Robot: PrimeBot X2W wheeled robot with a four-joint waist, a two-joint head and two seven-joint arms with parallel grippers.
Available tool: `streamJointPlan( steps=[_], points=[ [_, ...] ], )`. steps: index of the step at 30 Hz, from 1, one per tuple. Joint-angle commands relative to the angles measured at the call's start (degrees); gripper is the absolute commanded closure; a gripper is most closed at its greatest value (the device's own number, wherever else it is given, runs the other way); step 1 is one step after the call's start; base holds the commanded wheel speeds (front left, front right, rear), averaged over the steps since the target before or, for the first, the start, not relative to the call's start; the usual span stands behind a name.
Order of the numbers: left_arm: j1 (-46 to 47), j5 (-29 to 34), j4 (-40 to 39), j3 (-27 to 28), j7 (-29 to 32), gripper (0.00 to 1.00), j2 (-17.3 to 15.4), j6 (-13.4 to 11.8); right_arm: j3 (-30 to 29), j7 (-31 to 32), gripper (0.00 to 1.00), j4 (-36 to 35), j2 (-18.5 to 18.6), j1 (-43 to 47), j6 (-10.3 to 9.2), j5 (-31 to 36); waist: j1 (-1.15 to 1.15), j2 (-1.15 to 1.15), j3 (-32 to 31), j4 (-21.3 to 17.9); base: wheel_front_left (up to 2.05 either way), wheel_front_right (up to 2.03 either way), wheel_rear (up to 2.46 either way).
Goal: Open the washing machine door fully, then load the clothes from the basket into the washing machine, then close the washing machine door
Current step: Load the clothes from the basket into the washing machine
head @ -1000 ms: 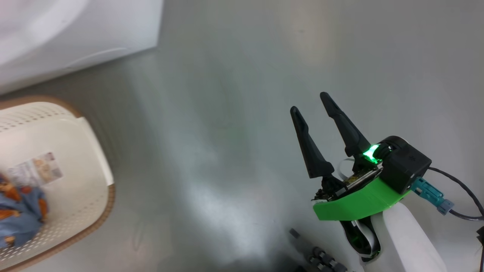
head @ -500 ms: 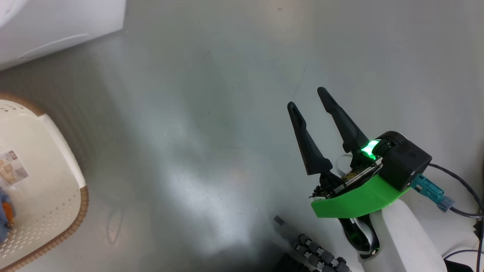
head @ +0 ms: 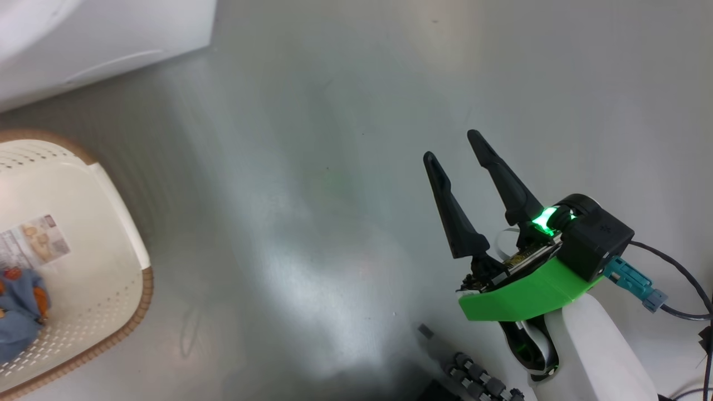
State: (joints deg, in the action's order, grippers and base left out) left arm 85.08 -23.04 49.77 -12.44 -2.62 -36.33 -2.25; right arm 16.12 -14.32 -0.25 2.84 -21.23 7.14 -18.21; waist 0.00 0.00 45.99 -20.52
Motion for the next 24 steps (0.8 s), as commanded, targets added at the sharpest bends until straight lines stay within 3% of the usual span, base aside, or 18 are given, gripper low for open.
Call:
streamJointPlan(
  steps=[1,14,24],
  points=[
    [-0.6,-0.1,-1.1,0.5,-0.4,0.00,-2.6,0.2,0.9,-0.7,0.00,-1.0,0.0,1.1,0.35,0.2,0.00,0.00,-0.6,0.5,0.00,0.00,0.00],
    [-13.7,-3.7,-5.5,2.0,-8.1,0.00,0.9,-1.1,-0.7,-0.7,0.00,-0.4,0.0,2.4,0.35,1.6,0.00,0.00,-6.2,4.4,0.00,0.00,0.00],
    [-36.6,-5.8,-26.1,4.9,-11.8,0.00,4.8,-7.0,-3.5,-0.7,0.00,0.2,0.0,4.6,0.35,4.2,0.00,0.00,-12.0,9.1,0.00,0.00,0.00]
  ],
)
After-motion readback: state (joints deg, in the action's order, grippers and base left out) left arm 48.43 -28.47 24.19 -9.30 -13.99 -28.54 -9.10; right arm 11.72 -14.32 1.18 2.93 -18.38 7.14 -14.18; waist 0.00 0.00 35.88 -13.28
